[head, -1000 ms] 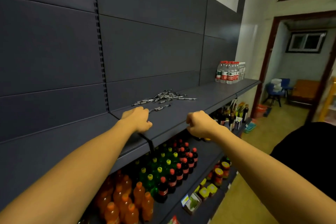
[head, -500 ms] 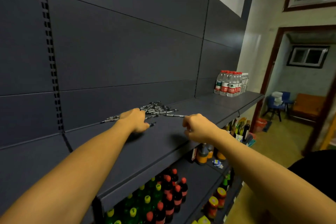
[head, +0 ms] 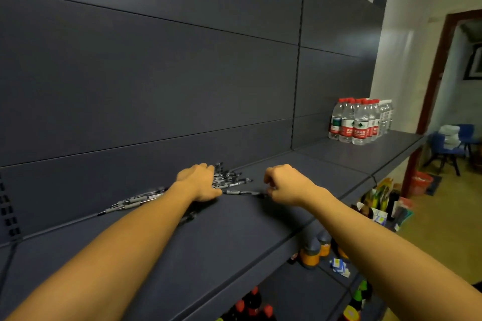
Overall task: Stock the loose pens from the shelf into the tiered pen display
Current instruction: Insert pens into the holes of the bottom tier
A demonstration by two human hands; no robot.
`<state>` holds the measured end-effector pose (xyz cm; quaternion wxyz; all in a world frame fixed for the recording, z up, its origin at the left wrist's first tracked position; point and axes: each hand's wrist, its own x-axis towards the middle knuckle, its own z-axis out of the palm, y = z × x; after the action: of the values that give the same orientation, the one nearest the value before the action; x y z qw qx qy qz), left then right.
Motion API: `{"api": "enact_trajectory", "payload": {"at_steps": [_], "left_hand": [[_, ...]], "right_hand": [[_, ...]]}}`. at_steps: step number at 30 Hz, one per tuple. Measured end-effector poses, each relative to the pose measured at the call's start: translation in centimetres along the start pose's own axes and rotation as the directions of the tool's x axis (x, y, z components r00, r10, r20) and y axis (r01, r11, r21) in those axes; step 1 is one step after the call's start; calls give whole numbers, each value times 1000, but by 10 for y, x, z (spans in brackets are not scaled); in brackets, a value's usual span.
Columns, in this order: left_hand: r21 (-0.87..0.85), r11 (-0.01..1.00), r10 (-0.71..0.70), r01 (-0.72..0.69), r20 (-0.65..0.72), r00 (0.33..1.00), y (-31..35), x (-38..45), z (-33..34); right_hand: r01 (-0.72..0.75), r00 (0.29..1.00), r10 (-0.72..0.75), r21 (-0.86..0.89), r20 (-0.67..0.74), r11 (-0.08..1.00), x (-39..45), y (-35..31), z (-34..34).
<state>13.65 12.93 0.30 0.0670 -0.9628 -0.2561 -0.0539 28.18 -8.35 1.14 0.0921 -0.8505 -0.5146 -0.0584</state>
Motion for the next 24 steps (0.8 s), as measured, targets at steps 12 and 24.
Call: {"api": "enact_trajectory", "payload": {"at_steps": [12, 24], "left_hand": [[-130, 978, 176, -164, 86, 981, 60, 59, 12], [-2, 990, -141, 141, 39, 989, 18, 45, 5]], "right_hand": [[214, 976, -216, 86, 16, 973, 110, 87, -6], [342, 939, -344, 168, -19, 924, 151, 73, 4]]}}
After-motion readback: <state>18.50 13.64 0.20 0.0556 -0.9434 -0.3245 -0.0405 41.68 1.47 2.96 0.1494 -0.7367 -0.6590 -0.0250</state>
